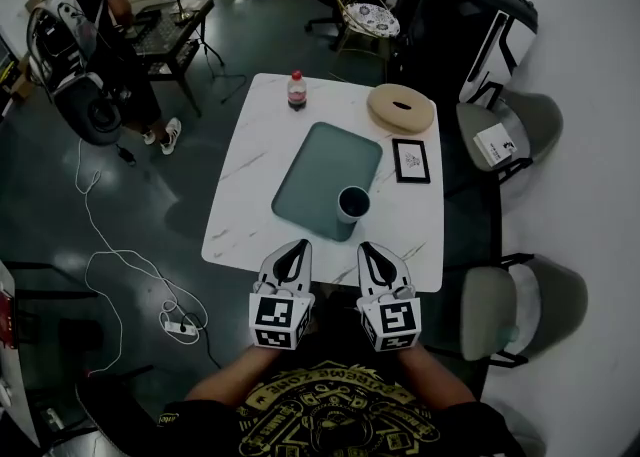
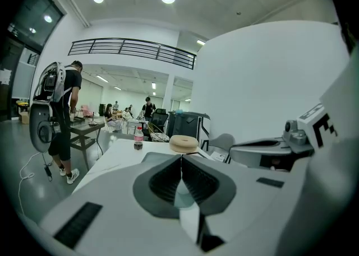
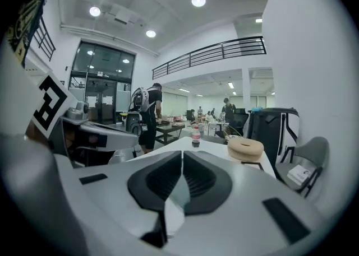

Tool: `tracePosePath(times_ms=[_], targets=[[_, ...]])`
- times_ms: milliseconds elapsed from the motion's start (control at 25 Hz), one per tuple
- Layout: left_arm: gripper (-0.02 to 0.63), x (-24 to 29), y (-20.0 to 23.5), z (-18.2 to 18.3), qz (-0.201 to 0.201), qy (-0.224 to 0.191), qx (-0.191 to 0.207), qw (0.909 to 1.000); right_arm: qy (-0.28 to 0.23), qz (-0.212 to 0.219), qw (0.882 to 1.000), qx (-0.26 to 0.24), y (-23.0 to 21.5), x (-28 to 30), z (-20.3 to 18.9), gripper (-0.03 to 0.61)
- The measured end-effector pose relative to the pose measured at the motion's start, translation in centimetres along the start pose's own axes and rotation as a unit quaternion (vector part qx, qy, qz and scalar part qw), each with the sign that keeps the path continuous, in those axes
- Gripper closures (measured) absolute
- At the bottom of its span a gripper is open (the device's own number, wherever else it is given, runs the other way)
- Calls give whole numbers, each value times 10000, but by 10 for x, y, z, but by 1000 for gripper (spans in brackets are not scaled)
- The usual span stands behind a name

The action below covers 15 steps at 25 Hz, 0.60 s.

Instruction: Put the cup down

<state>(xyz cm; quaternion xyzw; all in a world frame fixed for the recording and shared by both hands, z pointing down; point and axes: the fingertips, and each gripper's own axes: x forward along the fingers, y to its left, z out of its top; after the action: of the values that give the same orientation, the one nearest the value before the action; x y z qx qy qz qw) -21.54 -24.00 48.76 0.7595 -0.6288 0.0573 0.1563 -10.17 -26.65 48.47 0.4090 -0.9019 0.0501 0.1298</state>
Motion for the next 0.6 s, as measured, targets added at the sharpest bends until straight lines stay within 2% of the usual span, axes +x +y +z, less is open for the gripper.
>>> tracePosePath(times_ms=[600], targets=[[601,-35,-29,18,-240,-287,-251,9990,58,170,9998,36,19,-43,9,572]])
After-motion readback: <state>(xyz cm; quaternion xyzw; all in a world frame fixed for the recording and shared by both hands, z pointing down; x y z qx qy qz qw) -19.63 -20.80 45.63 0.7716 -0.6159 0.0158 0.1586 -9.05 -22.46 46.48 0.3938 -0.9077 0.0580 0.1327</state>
